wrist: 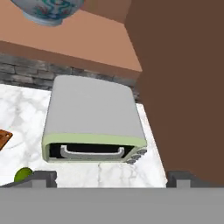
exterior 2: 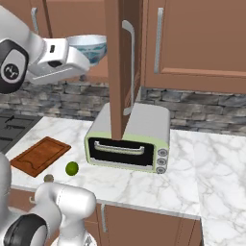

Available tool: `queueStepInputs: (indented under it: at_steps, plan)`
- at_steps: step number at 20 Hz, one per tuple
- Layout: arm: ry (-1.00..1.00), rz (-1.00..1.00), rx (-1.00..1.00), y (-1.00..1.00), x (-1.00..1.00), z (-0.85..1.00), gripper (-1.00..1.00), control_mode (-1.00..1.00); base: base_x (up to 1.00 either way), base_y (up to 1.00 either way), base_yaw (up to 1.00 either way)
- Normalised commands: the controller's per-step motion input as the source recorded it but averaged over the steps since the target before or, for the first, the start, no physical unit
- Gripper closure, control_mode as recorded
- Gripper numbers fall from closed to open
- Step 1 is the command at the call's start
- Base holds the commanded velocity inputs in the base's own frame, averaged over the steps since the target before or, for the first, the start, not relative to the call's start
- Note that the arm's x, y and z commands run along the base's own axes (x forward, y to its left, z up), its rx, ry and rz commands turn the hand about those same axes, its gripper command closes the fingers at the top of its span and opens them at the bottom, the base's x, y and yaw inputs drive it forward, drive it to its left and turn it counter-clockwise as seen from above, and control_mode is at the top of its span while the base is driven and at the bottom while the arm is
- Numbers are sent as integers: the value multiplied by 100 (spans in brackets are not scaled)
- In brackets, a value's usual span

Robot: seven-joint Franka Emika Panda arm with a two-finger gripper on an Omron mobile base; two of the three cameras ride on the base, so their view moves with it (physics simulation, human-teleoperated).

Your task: Open the cabinet. Place the bowl and condiment on the counter. Then place the lime and garlic on the cutting board.

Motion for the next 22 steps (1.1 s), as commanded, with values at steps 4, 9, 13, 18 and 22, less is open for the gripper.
queueStepInputs:
  at_steps: [4, 9, 13, 18, 22]
  plan:
    - [-13, 26, 28, 100, -22, -2, -100, -100, 0, 0, 0]
    - [-20, 17, 13, 100, 18, 10, -100, -100, 0, 0, 0]
    - [-12, 1, 0, 98, 38, 34, -100, -100, 0, 0, 0]
    - [0, 0, 0, 58, 37, 30, -100, -100, 0, 0, 0]
    - [0, 0, 0, 38, 66, 21, -100, -100, 0, 0, 0]
